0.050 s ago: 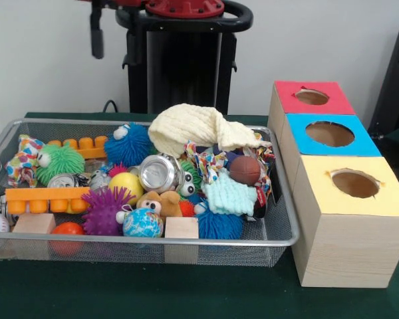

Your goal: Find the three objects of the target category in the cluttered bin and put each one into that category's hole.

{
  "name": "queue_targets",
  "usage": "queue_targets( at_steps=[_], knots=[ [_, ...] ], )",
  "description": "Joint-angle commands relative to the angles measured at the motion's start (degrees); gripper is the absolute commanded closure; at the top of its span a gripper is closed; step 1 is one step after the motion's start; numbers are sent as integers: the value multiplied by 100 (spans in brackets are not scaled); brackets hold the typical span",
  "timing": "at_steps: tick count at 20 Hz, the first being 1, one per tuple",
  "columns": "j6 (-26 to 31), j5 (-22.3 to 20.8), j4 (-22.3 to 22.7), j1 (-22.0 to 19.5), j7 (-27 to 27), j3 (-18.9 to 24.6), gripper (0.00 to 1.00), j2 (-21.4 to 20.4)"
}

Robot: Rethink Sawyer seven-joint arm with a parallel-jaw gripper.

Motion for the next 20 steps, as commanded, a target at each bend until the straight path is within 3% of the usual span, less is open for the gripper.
queue_targets(
  at_steps=[1, 10, 15, 20],
  knots=[
    [-643, -797, 973, -748, -1360, 1283, 0, 202],
    [-1255, -1646, 1306, -1098, -708, 1749, 0, 444],
    [-1565, -1896, 1472, -1143, -246, 1958, 0, 555],
    [-2068, -2067, 1534, -1196, 148, 2127, 0, 958]
  ],
)
